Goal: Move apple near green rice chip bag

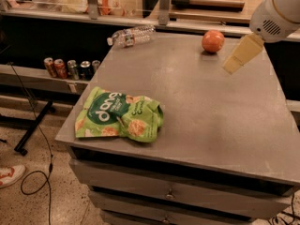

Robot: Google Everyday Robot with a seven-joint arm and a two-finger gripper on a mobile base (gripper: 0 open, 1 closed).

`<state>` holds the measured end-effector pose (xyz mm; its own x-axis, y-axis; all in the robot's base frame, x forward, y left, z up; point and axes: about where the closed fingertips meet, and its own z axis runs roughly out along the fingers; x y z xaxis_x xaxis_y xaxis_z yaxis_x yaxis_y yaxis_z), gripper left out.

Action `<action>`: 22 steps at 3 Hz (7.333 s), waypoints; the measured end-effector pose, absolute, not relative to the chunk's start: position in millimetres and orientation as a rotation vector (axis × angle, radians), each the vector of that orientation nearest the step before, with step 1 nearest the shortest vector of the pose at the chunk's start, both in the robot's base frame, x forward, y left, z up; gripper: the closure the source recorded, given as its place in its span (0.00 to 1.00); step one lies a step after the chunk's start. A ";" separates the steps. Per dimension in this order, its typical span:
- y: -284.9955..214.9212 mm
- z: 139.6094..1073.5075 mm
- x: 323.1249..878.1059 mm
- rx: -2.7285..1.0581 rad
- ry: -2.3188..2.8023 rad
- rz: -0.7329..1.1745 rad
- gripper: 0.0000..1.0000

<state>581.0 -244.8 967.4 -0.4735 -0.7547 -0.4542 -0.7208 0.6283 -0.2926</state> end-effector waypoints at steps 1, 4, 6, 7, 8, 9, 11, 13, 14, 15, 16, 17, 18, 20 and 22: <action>-244.7 967.4 581.0 -1.153 2.300 -0.081 0.00; -255.4 941.6 695.5 -0.773 2.258 -0.022 0.00; -265.0 921.8 748.9 -0.548 2.288 -0.145 0.00; -269.8 911.6 767.9 -0.474 2.300 -0.181 0.00; -270.8 903.4 782.0 -0.439 2.305 -0.183 0.00; -268.1 895.1 794.0 -0.430 2.310 -0.167 0.00; -254.1 881.5 811.7 -0.456 2.316 -0.123 0.00; -245.9 867.5 823.9 -0.467 2.329 -0.081 0.19; -245.6 862.2 825.3 -0.464 2.334 -0.062 0.42; -246.1 859.6 824.9 -0.466 2.334 -0.052 0.65; -249.1 869.2 821.3 -0.474 2.313 -0.064 0.88; -251.1 894.9 811.8 -0.507 2.258 -0.093 1.00; -243.7 924.1 792.7 -0.590 2.191 -0.081 1.00; -180.6 960.6 736.1 -0.987 2.070 0.064 1.00; -139.5 952.7 694.9 -1.365 1.967 0.188 1.00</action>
Offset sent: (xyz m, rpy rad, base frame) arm 0.0920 -0.0073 -0.0209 0.1359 -0.1080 -0.1699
